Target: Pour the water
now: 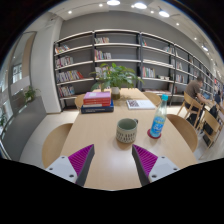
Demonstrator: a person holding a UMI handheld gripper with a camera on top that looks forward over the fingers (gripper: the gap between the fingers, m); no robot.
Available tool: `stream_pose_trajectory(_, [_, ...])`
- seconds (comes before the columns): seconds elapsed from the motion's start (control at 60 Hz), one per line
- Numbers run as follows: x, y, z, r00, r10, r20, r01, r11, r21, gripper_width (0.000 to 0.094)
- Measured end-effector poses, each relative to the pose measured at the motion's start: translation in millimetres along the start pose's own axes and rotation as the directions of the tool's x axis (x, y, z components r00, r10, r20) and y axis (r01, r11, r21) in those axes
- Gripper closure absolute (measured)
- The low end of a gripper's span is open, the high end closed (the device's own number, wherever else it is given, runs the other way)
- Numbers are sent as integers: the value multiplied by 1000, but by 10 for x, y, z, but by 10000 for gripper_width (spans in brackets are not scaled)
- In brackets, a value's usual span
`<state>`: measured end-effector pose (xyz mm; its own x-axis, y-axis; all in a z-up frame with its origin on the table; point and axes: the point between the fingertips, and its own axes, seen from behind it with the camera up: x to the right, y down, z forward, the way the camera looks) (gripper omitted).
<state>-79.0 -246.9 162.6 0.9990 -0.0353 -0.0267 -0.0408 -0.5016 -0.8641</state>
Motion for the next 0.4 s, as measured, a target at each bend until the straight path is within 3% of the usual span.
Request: stream_pose_trajectory(0.4, [-439,-620,-426,998,-61,32,57,991,118,173])
